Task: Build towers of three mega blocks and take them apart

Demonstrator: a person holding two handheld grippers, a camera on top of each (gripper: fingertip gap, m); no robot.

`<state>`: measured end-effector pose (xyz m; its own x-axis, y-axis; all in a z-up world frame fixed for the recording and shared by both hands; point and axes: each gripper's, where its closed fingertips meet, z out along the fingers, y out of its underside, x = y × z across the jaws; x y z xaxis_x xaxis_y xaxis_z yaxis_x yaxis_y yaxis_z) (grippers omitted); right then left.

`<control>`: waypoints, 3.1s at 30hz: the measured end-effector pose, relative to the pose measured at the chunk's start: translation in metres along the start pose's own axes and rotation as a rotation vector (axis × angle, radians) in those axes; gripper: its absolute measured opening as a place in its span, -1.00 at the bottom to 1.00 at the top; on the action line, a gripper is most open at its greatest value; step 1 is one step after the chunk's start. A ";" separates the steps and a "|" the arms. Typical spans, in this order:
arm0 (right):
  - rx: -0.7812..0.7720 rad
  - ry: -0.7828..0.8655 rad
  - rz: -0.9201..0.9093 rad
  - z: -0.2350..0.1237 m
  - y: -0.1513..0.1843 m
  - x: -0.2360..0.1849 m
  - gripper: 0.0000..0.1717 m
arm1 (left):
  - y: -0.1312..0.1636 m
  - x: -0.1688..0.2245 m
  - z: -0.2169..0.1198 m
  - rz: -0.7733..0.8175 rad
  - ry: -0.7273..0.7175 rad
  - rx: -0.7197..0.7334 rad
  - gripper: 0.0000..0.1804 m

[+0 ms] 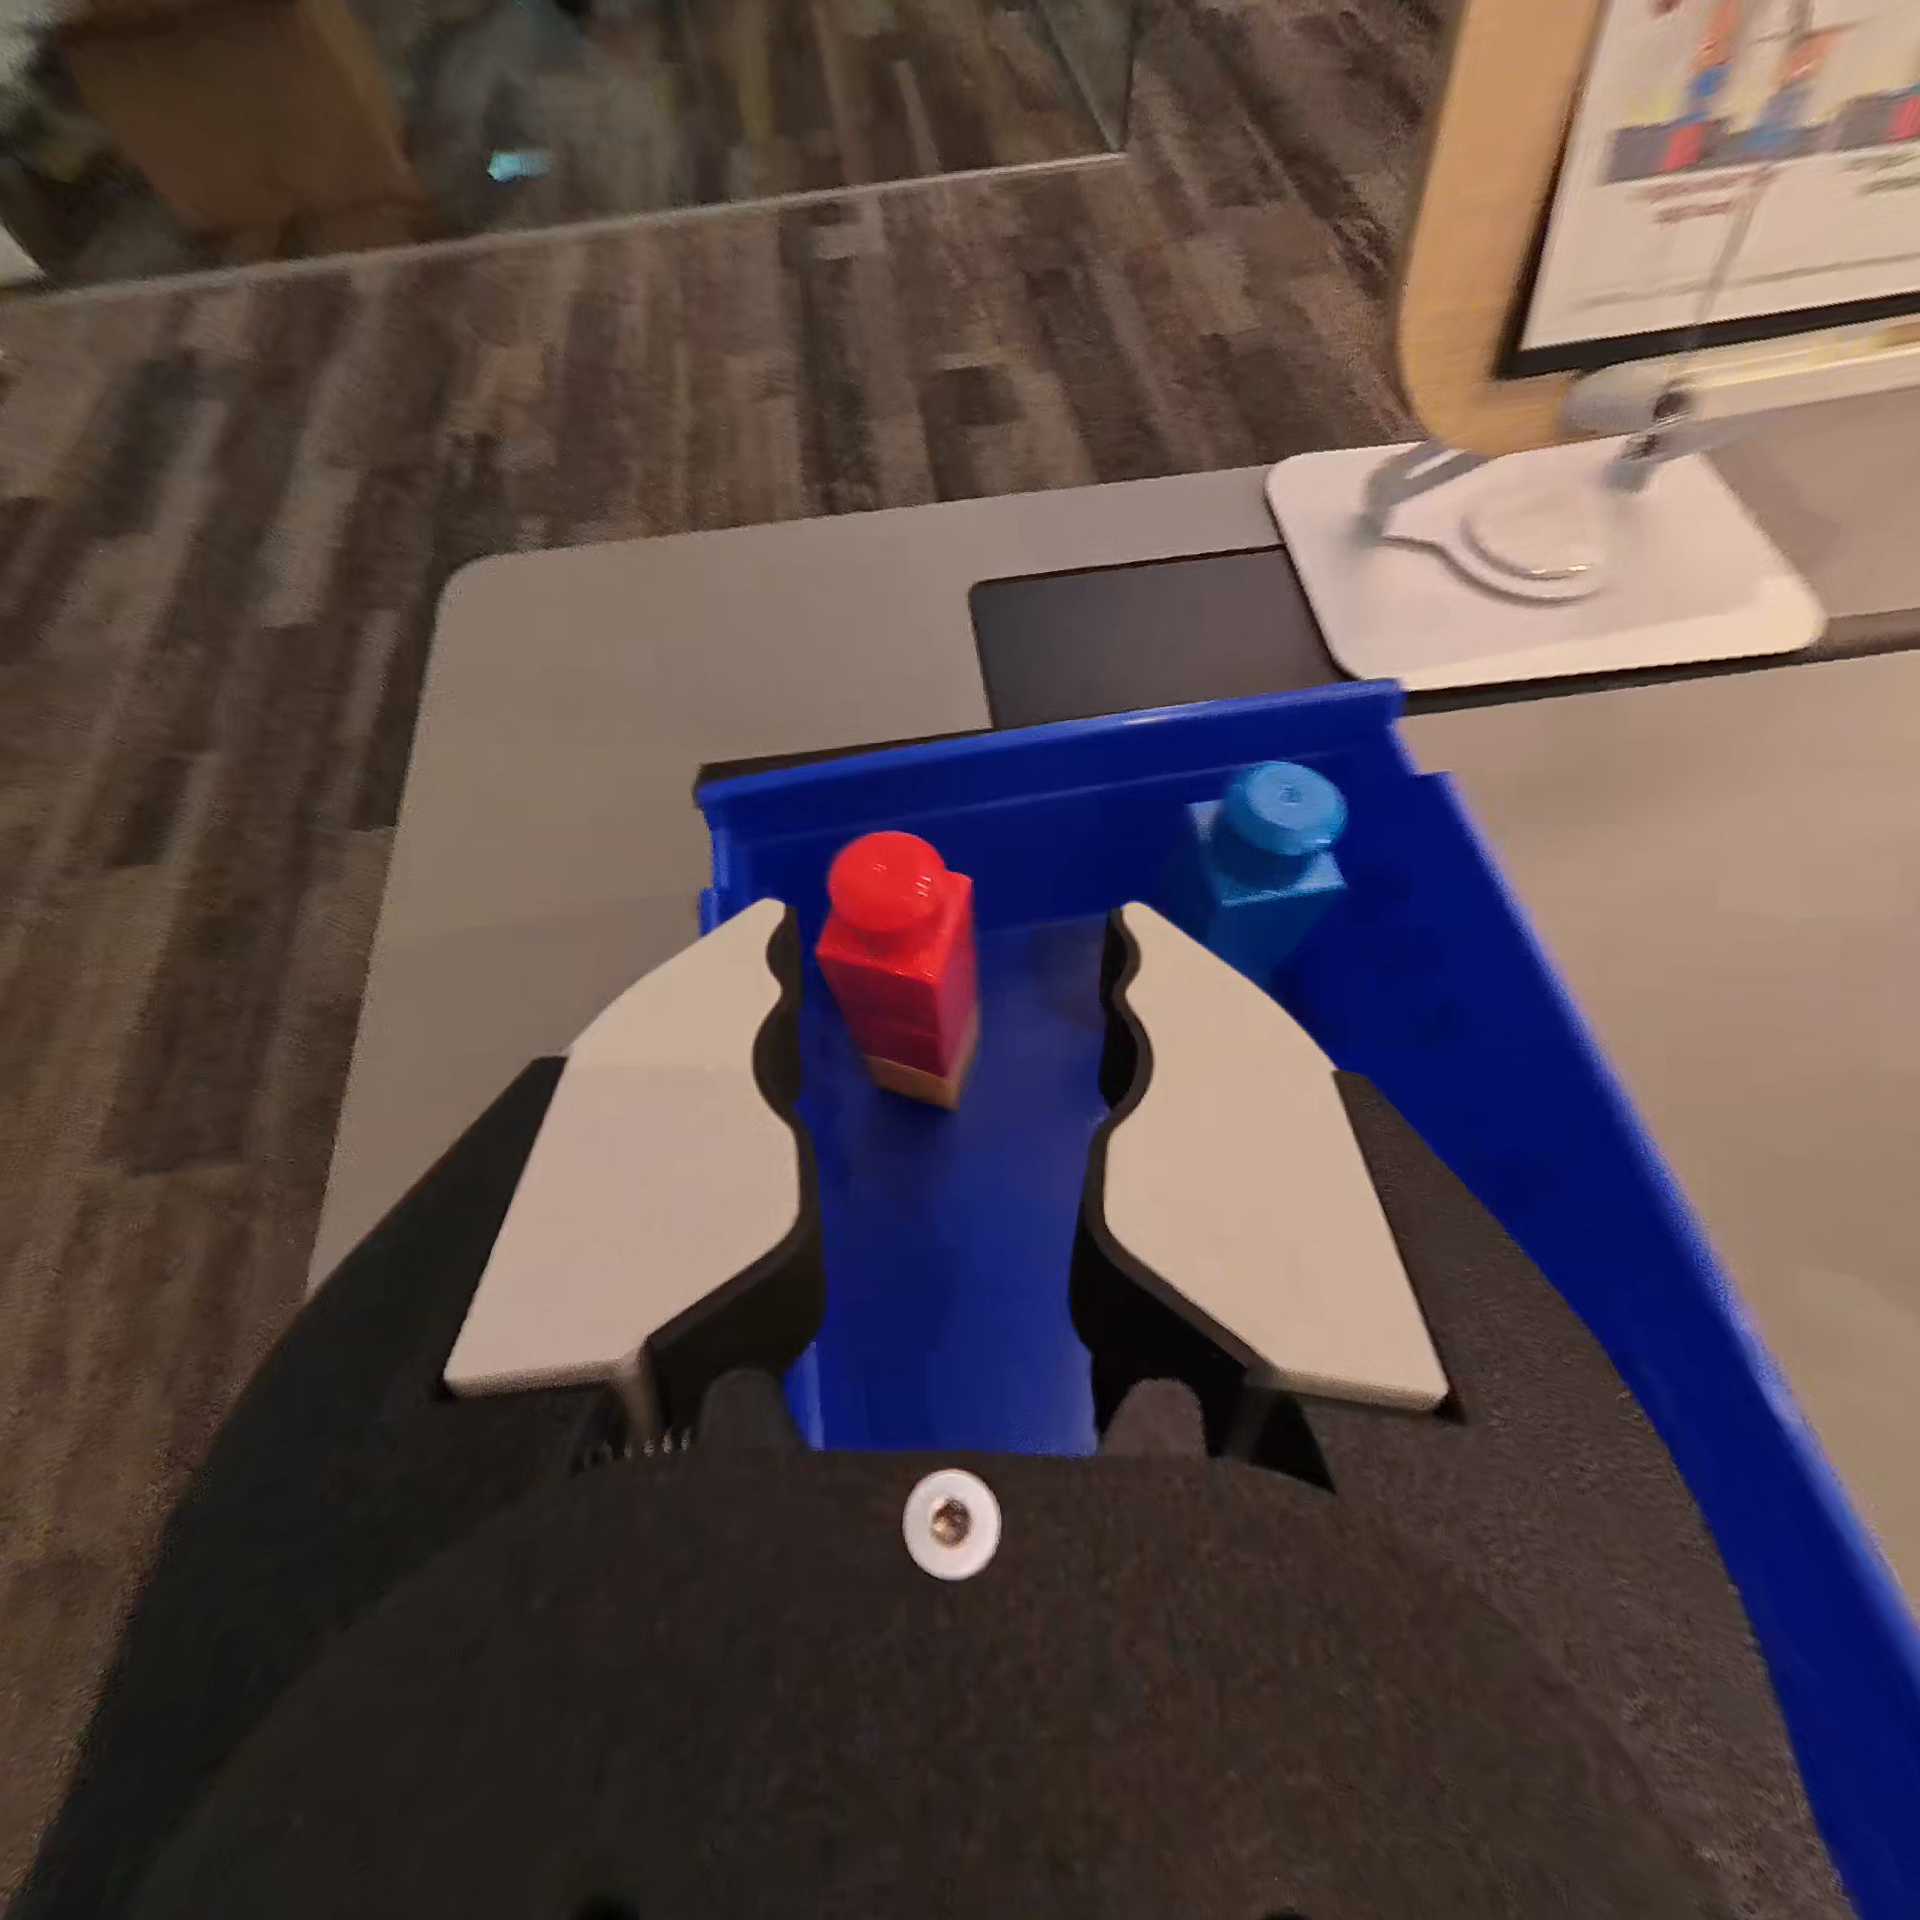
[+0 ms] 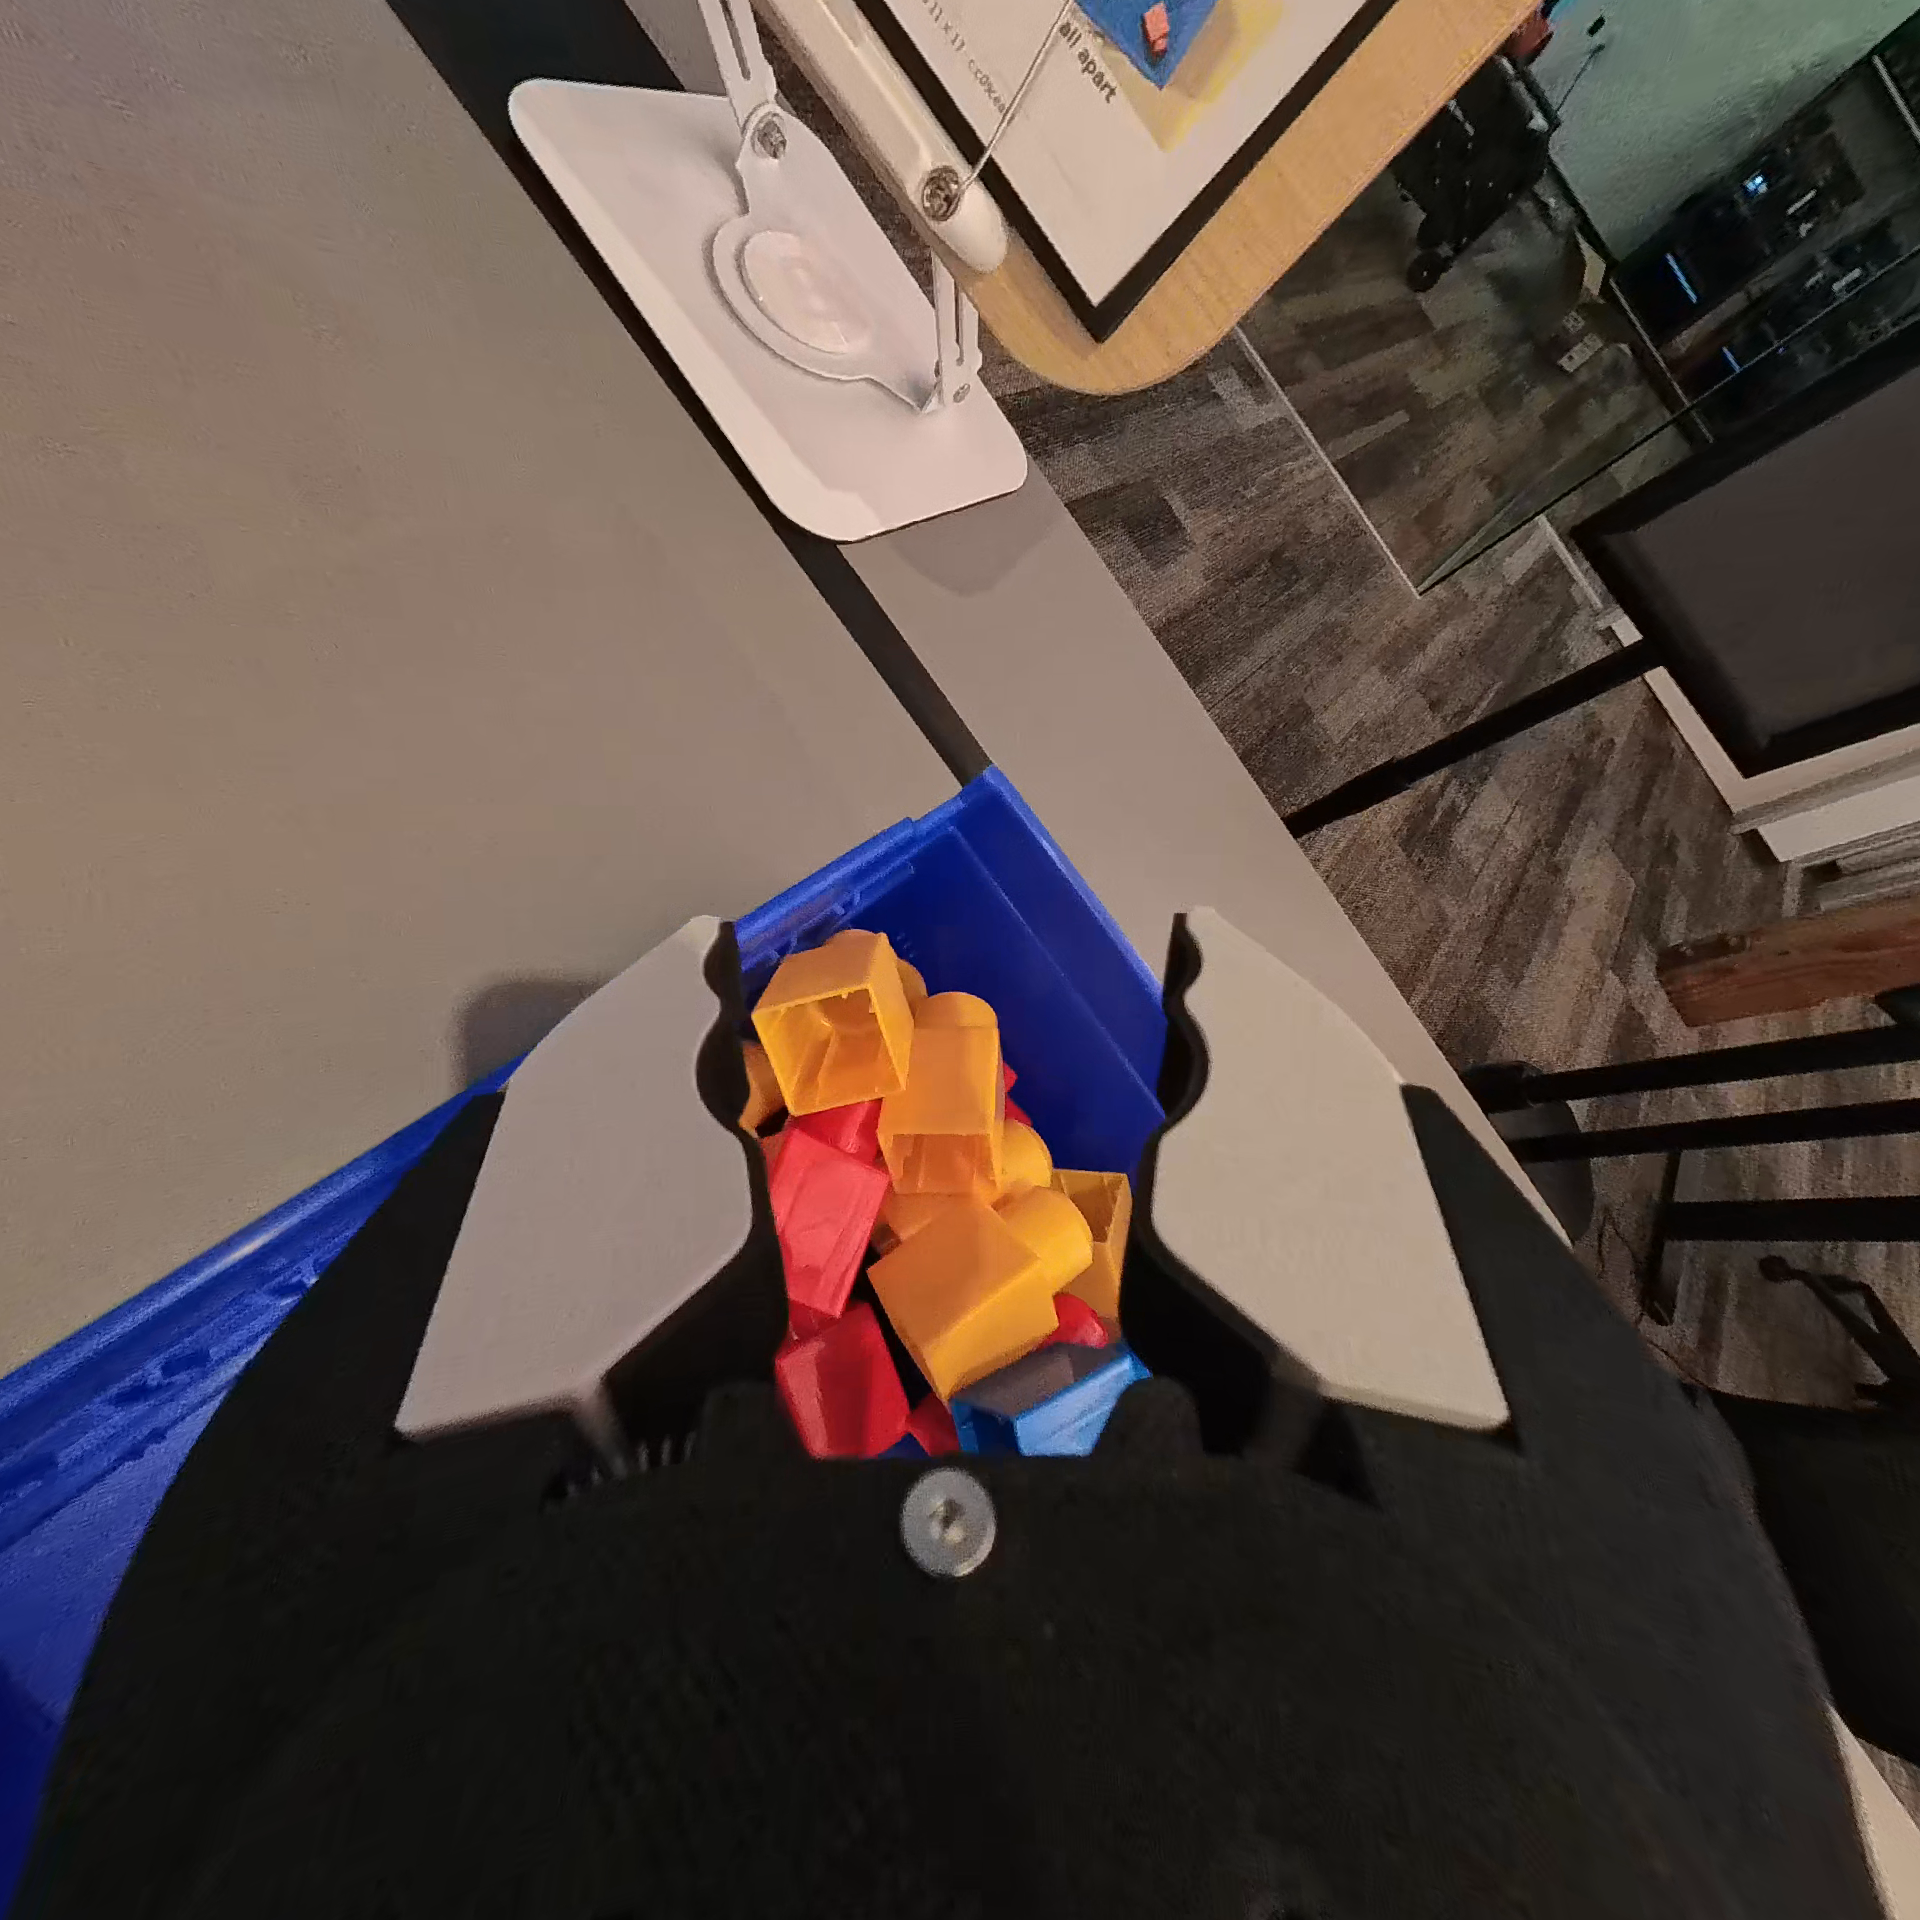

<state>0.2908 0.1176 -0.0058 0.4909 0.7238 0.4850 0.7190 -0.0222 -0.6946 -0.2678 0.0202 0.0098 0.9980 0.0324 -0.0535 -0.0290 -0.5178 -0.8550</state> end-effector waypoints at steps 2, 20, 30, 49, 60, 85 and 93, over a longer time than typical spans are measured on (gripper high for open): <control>0.006 -0.006 0.001 0.001 -0.001 -0.001 -0.08 | 0.006 -0.005 0.016 0.018 -0.005 0.013 -0.35; -0.020 -0.056 -0.051 0.012 -0.002 -0.018 -0.12 | 0.050 -0.012 0.072 0.080 -0.052 -0.145 -0.54; 0.120 -0.062 -0.033 -0.002 -0.038 -0.024 -0.19 | -0.012 -0.007 -0.030 0.089 -0.058 -0.031 -0.58; 0.691 -0.905 0.119 -0.078 -0.219 -0.250 -0.57 | -0.052 0.311 -0.195 0.384 1.116 0.257 -0.59; 0.764 -0.935 0.280 -0.083 -0.225 -0.224 -0.58 | -0.045 0.330 -0.173 0.252 1.237 0.218 -0.59; -0.349 -0.123 0.479 -0.049 0.057 -0.005 -0.57 | -0.060 0.321 -0.173 0.235 1.219 0.315 -0.60; -0.349 -0.118 0.531 -0.002 0.086 0.010 -0.42 | -0.032 0.343 -0.157 0.330 1.218 0.163 -0.60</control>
<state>0.3585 0.1217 -0.0600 0.7808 0.6230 0.0472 0.5206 -0.6070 -0.6005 0.0837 -0.0859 0.1000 0.3444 -0.9255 0.1576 -0.2052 -0.2380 -0.9494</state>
